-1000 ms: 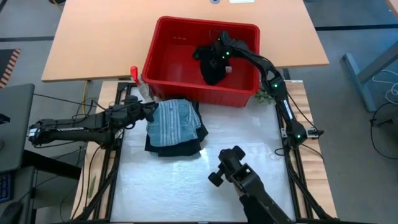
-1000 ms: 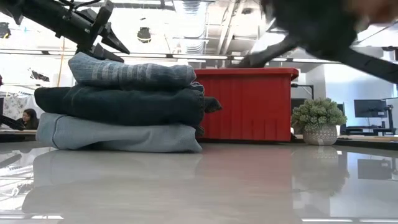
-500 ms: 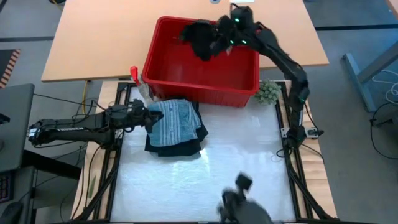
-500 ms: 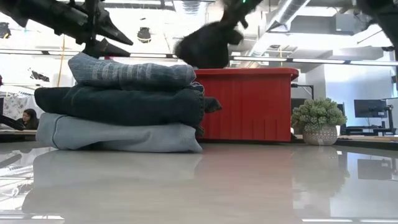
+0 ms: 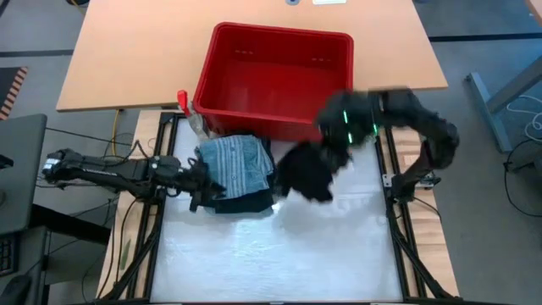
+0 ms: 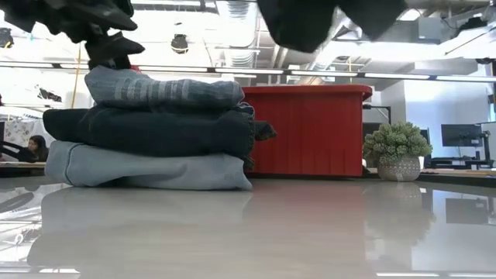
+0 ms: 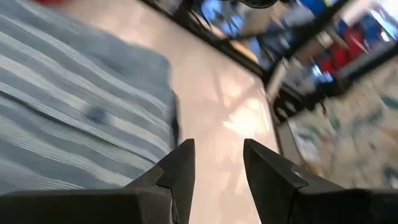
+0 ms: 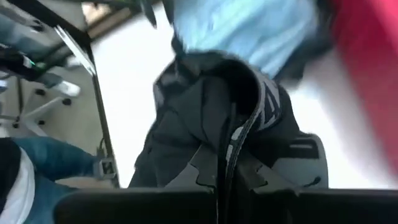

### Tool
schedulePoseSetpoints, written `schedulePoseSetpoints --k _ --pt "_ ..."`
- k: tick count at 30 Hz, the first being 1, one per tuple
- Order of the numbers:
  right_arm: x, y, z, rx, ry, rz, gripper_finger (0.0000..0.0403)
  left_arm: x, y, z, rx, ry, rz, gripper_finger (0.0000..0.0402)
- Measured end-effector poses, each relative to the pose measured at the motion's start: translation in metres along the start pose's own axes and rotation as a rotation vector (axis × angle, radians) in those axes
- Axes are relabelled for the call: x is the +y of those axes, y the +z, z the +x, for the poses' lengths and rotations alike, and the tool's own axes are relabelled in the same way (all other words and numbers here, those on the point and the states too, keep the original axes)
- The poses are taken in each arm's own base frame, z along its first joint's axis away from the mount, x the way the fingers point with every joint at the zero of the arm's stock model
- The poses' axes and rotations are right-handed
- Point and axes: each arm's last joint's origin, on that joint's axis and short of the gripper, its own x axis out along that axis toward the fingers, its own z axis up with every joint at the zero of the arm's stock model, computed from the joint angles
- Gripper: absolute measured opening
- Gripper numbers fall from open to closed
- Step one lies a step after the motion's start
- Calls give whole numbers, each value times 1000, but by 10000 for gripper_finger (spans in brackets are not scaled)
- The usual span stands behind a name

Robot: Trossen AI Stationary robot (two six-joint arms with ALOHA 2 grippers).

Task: Fold laundry
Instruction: Fold the black boxer from the red laundry bin

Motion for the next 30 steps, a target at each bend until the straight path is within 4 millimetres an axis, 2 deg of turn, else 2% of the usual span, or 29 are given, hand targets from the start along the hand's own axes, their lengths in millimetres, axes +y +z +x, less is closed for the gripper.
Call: schedulePoseSetpoints --k 3,5,8,10,14,19,21,25,30 --pt "41 -41 13 53 -60 74 34 -10 -11 8 76 -44 24 124" --pt "63 -69 26 23 -100 119 34 -16 -20 14 114 -47 45 124" --pt "89 -102 46 -151 -62 154 34 -28 -34 24 110 -9 42 124" --pt "99 -121 60 -236 -2 179 34 -37 -43 33 81 -6 37 124" --pt "112 -162 97 -296 85 204 34 -58 -60 50 29 -74 37 124" --pt "107 -227 154 -160 29 149 34 -70 -95 79 64 -108 -33 124" --pt "104 -244 175 -86 20 124 39 -73 -111 90 109 -88 -87 124" --pt "105 -266 201 59 14 57 79 -83 -136 109 209 -32 -115 118" --pt "110 -275 213 241 116 -5 164 -102 -145 136 239 -28 -167 104"
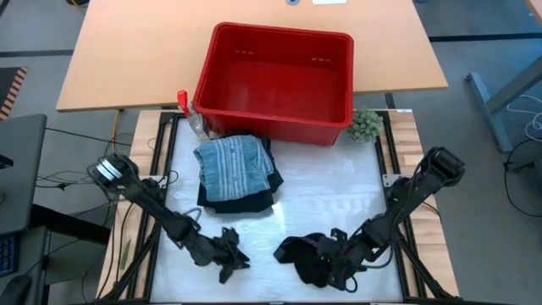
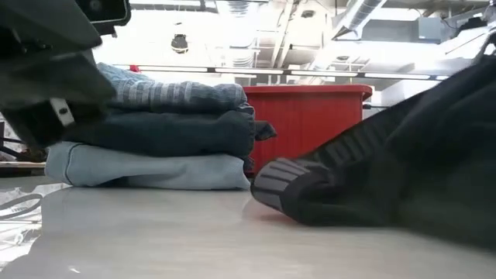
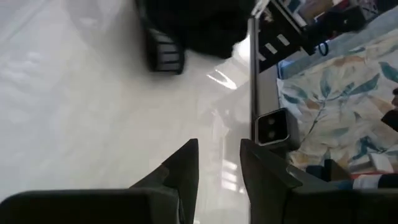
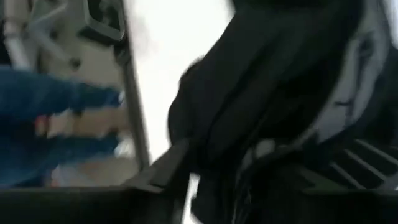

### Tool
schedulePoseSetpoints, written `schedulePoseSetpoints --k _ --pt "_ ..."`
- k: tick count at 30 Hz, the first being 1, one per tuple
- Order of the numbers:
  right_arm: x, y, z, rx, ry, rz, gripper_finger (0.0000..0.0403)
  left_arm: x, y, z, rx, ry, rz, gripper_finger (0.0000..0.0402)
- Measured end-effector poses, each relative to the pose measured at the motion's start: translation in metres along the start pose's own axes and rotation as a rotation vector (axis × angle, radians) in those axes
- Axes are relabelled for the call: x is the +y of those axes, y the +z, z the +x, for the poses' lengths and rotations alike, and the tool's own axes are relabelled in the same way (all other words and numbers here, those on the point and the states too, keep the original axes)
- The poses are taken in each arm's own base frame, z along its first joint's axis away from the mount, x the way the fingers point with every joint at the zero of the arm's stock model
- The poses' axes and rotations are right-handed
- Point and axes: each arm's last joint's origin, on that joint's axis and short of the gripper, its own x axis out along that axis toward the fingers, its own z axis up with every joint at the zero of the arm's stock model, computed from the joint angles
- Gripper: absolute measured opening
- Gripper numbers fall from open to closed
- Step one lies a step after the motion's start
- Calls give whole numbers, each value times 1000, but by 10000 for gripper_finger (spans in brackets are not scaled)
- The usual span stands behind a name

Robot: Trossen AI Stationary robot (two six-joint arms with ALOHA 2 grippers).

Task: Fold laundry
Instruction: Fold the black boxer from the red laundry bin

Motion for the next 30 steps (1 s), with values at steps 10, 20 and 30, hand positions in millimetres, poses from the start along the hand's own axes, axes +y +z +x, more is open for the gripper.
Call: schedulePoseSetpoints --k 10,20,30 --pt "6 -2 -38 145 147 258 286 -15 0 62 -64 66 182 148" --pt "3 -18 -61 103 63 294 292 12 41 76 -213 232 175 272" --pt "5 -36 -56 188 -22 481 292 50 76 82 -69 203 0 288"
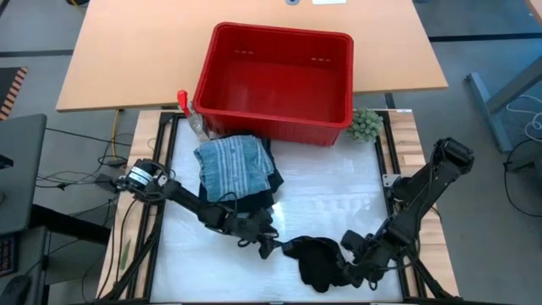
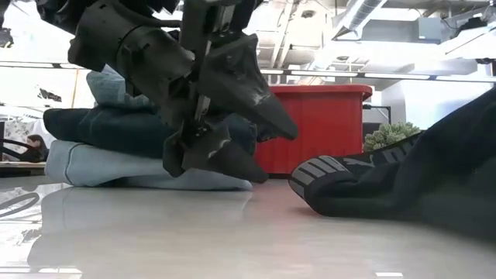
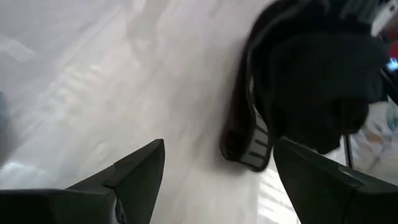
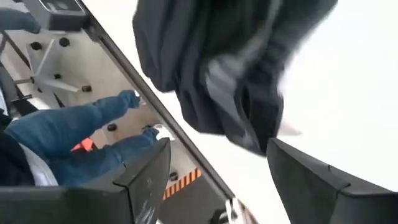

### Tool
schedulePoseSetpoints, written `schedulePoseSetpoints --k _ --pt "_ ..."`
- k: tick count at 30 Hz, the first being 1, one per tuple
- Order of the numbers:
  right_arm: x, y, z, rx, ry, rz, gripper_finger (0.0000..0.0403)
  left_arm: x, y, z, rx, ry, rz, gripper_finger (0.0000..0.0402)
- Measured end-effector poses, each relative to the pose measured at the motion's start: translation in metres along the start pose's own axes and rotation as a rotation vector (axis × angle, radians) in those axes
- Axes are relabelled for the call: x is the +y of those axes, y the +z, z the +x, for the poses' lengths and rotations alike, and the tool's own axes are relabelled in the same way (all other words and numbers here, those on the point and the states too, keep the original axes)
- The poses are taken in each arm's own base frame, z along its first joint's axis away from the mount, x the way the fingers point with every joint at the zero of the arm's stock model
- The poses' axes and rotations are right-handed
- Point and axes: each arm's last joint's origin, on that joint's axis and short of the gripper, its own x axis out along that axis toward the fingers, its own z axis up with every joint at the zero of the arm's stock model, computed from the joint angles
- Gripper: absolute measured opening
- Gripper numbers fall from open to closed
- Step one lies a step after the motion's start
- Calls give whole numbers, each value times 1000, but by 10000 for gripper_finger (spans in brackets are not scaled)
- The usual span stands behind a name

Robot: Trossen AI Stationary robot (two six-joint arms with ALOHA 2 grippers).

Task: Fold laundry
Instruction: Fold the black boxer from the red laundry bin

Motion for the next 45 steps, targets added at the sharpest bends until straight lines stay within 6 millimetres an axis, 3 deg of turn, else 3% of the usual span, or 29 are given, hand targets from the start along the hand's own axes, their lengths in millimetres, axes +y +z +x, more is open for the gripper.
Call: schedulePoseSetpoints --k 8,12,17,22,32,35,38,41,45 --pt "-9 -37 -1 4 -31 105 292 -7 -3 -1 16 -67 82 288" --pt "-25 -47 12 -77 -13 127 292 -10 -6 -2 10 -67 78 288" --pt "-40 -48 25 -177 14 119 292 -11 -20 14 15 -63 96 288" --pt "-41 -48 31 -171 63 48 292 -16 -24 34 -11 -31 109 288" --pt "-37 -51 30 -159 106 -2 289 -15 -20 41 -22 10 213 281" --pt "-35 -51 30 -152 114 -23 278 -12 -17 43 -12 18 202 240" --pt "-35 -52 30 -138 112 -36 244 -11 -16 43 6 0 201 151" --pt "-31 -53 30 -127 150 -71 179 -12 -17 43 47 -41 198 34" --pt "-22 -51 29 -133 234 -132 58 -21 -12 41 98 -120 183 6"
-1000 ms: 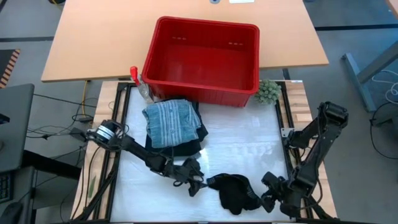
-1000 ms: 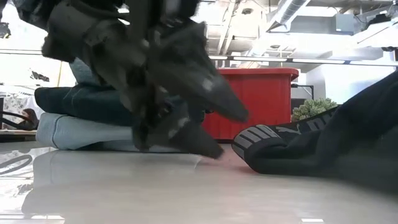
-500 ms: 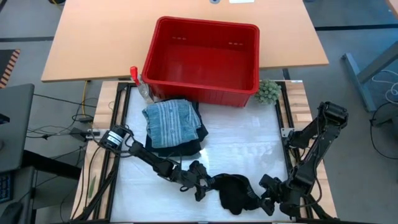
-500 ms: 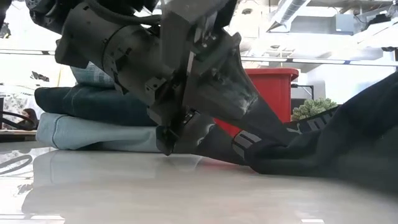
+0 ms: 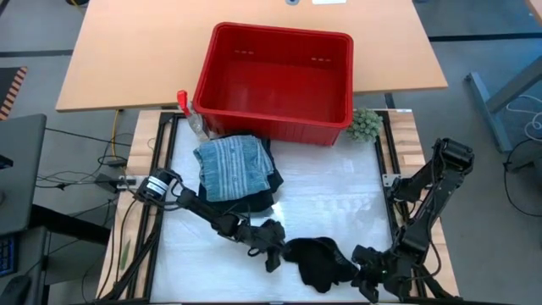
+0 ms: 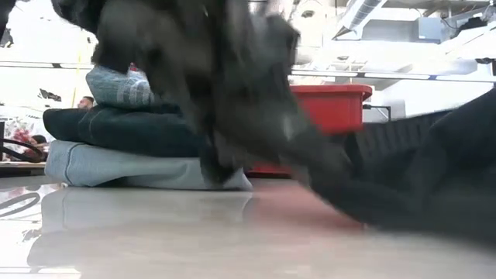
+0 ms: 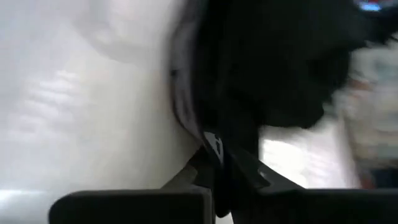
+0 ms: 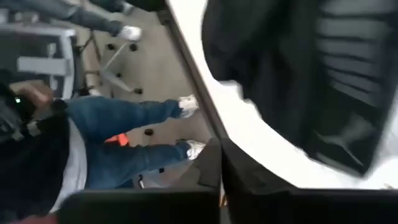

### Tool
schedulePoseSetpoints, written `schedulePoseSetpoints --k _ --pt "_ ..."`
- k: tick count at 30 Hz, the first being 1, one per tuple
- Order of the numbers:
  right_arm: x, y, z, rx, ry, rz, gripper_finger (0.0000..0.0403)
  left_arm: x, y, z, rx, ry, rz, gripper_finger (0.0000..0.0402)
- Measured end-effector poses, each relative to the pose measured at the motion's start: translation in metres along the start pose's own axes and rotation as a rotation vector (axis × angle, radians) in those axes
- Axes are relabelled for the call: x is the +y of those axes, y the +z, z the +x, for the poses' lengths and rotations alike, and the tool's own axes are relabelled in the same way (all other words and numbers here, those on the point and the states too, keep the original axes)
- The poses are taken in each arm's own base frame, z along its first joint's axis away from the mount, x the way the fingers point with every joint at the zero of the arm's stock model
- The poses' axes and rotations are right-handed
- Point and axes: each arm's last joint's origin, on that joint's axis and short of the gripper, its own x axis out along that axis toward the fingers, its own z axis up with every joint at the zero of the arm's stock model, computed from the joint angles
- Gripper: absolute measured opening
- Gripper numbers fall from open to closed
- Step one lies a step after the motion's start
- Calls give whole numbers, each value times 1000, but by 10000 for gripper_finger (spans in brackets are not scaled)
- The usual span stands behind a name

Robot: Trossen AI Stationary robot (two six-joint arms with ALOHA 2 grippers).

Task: Fold laundry
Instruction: Fold the black boxer from the red laundry bin

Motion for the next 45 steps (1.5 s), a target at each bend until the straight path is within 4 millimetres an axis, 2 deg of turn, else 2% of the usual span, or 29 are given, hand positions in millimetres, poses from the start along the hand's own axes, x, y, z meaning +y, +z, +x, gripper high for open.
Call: schedulePoseSetpoints --k 2,4,7,10,14,16,18,20,23,29,32,34,40,45 --pt "4 3 0 17 34 -28 20 -10 8 -7 12 -65 17 3" --pt "6 6 -2 70 52 -23 21 -22 26 -23 -7 -147 57 2" --pt "11 10 -10 154 68 -5 26 -34 63 -58 -65 -193 122 1" --pt "19 15 -24 170 99 -27 19 -42 100 -105 -147 -200 190 1" --pt "27 26 -45 151 102 -81 17 -50 152 -183 -302 -223 217 0" --pt "26 34 -54 124 71 -107 21 -52 172 -216 -352 -213 214 0" --pt "25 44 -62 87 37 -133 25 -55 187 -241 -363 -206 196 0" --pt "20 54 -66 33 -7 -140 27 -58 192 -256 -317 -204 188 0" --pt "17 70 -65 -70 -39 -157 29 -67 186 -262 -183 -226 161 0" --pt "21 97 -46 -218 -51 -313 35 -95 138 -246 128 -293 208 0" --pt "24 110 -30 -318 -83 -428 55 -102 115 -249 225 -193 222 0" --pt "21 123 -17 -323 -109 -473 75 -104 99 -248 300 -103 216 0" --pt "0 173 36 -227 -98 -448 139 -117 52 -226 538 -10 227 0" --pt "-31 218 66 -245 -102 -272 195 -122 25 -209 655 42 254 0"
